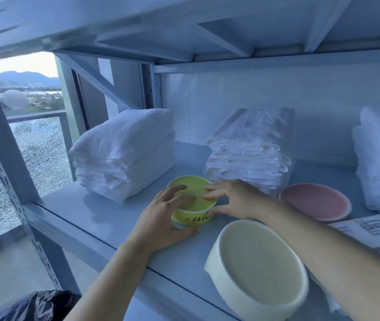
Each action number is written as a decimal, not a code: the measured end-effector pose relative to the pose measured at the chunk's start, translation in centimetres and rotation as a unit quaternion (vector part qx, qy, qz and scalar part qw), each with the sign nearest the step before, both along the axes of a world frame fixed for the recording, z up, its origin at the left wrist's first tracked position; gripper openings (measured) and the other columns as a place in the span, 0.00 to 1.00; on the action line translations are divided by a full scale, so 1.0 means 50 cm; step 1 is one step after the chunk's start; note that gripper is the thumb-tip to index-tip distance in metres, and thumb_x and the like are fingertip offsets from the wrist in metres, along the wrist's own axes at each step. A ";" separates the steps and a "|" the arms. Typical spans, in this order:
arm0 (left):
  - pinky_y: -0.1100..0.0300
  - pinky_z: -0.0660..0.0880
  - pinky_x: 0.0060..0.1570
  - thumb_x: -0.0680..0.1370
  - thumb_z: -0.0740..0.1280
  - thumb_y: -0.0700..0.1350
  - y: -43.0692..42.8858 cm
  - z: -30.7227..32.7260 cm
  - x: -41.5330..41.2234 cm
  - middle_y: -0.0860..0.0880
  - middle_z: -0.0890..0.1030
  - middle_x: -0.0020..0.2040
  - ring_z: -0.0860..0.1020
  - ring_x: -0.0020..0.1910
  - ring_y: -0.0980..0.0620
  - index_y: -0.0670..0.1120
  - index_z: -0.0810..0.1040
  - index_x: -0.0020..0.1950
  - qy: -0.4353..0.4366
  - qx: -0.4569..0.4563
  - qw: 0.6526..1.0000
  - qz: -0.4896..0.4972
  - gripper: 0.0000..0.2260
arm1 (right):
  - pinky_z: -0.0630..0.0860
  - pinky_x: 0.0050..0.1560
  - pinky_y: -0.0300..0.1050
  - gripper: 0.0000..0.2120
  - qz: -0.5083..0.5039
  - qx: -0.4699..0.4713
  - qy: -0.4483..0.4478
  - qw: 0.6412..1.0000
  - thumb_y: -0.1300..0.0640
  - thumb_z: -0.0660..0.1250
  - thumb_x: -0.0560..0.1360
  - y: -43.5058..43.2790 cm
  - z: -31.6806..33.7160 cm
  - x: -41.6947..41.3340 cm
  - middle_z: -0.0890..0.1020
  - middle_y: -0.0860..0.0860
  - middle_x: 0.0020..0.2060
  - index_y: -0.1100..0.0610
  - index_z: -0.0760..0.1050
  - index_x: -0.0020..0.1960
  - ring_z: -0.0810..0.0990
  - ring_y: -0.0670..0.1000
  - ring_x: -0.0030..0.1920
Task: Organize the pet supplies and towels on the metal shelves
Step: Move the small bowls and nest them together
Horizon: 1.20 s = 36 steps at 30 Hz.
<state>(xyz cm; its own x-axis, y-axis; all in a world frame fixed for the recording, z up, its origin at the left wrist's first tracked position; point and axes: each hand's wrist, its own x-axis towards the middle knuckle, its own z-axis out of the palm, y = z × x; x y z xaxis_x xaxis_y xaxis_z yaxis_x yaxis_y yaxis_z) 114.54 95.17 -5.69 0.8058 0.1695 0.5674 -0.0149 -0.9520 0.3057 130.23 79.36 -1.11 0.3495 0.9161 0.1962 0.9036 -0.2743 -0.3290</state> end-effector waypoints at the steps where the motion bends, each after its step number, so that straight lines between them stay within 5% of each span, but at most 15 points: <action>1: 0.67 0.63 0.63 0.63 0.68 0.66 0.001 -0.001 0.000 0.57 0.69 0.67 0.67 0.67 0.57 0.58 0.75 0.61 -0.007 -0.002 1.000 0.002 0.29 | 0.57 0.71 0.40 0.26 0.002 0.000 0.001 1.000 0.44 0.72 0.68 0.000 0.000 0.000 0.68 0.41 0.70 0.45 0.73 0.65 0.63 0.41 0.71; 17: 0.65 0.67 0.60 0.64 0.75 0.56 0.002 -0.005 -0.009 0.62 0.70 0.64 0.70 0.63 0.62 0.63 0.71 0.62 -0.049 -0.037 0.998 -0.007 0.29 | 0.57 0.71 0.38 0.22 0.017 0.018 0.013 1.000 0.44 0.70 0.71 -0.006 0.002 0.013 0.70 0.42 0.69 0.45 0.74 0.64 0.63 0.40 0.70; 25: 0.77 0.65 0.54 0.66 0.72 0.50 -0.002 -0.002 -0.026 0.63 0.74 0.57 0.73 0.55 0.65 0.62 0.72 0.59 -0.069 -0.018 0.997 0.009 0.22 | 0.58 0.70 0.37 0.22 0.019 0.042 0.017 0.999 0.44 0.70 0.70 -0.017 0.009 0.011 0.72 0.43 0.67 0.46 0.76 0.63 0.65 0.41 0.69; 36: 0.79 0.67 0.50 0.67 0.72 0.54 -0.019 0.051 -0.049 0.67 0.75 0.52 0.75 0.51 0.65 0.58 0.79 0.56 -0.085 -0.013 0.996 0.035 0.18 | 0.69 0.51 0.26 0.20 0.000 0.171 0.078 0.982 0.49 0.76 0.66 -0.024 0.028 -0.002 0.80 0.41 0.57 0.46 0.79 0.57 0.74 0.36 0.56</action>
<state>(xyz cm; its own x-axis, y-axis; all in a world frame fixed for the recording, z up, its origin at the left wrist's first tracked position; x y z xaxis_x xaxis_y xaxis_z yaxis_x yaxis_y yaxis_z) 112.11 94.23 -3.12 0.6843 0.2374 0.6895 -0.0028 -0.9447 0.3280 130.15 78.14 0.30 0.4002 0.8053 0.4373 0.8350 -0.1239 -0.5361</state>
